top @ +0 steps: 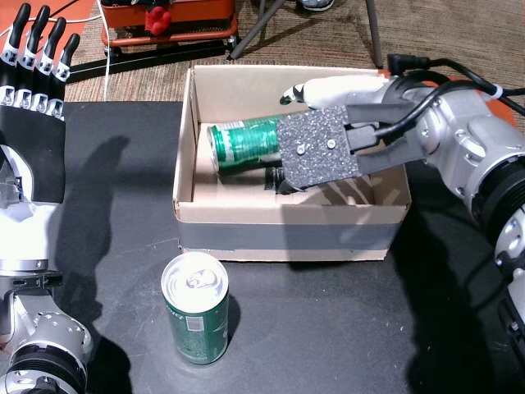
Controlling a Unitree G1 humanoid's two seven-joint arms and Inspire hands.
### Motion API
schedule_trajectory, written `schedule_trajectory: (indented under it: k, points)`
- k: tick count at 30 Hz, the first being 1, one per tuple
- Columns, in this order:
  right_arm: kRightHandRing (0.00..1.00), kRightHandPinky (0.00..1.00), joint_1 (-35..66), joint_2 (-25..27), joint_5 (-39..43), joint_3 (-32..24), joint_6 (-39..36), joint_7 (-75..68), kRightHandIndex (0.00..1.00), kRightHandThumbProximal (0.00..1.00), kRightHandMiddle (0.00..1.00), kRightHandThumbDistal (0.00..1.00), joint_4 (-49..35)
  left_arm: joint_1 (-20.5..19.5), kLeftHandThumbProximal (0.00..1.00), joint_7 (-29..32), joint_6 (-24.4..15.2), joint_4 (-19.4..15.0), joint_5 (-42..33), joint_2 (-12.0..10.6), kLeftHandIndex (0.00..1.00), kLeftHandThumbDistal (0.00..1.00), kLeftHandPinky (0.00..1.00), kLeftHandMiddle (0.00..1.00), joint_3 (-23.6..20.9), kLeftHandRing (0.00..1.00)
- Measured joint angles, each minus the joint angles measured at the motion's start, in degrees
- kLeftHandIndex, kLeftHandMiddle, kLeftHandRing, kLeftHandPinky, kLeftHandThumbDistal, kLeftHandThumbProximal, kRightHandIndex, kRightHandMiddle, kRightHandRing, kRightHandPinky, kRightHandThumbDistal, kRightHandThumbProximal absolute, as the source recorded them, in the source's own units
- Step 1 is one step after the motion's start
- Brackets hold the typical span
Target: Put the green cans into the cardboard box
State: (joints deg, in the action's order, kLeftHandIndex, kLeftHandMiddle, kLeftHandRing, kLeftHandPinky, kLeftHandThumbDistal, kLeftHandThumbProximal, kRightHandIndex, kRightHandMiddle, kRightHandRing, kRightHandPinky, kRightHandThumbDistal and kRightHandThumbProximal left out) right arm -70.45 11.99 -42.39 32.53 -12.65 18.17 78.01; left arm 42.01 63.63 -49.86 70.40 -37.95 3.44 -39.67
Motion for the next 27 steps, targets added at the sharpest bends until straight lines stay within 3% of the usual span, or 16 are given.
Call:
schedule_trajectory:
  k: [7,12,14,18,21,27]
  points:
    - [0.95,0.9,0.0,0.5,1.9,-2.5,-2.1,-1.7,0.78,0.37,0.9,1.0,-0.5,0.0,1.0,0.0,0.0,0.0,0.0,0.0,0.99,0.88,1.0,0.99,0.0,0.99]
    - [0.85,0.79,1.8,3.5,5.6,-6.4,-12.2,-9.3,0.81,0.35,0.83,0.71,-3.2,0.0,1.0,0.2,0.0,0.0,0.0,0.0,0.98,0.86,1.0,0.99,-0.1,0.99]
    - [0.82,0.77,4.4,5.5,8.2,-8.8,-18.5,-13.5,0.8,0.36,0.81,0.64,-5.5,0.1,1.0,0.6,0.0,0.0,-0.1,0.1,0.99,0.88,1.0,0.99,-0.2,0.99]
    - [0.77,0.74,10.7,9.5,12.1,-13.0,-29.0,-18.9,0.75,0.32,0.77,0.62,-9.7,0.1,1.0,0.7,0.2,0.0,-0.1,0.3,0.99,0.89,1.0,0.99,-0.3,1.0]
    - [0.75,0.73,15.3,12.8,14.4,-15.7,-35.9,-20.3,0.75,0.29,0.76,0.65,-13.4,0.1,1.0,1.0,0.7,0.0,-0.1,0.4,1.0,0.83,1.0,1.0,-0.3,1.0]
    - [0.73,0.71,21.5,16.9,19.1,-20.2,-41.8,-20.3,0.75,0.33,0.76,0.65,-19.0,0.1,1.0,2.3,1.5,0.1,-0.1,1.0,1.0,0.74,1.0,1.0,-0.3,1.0]
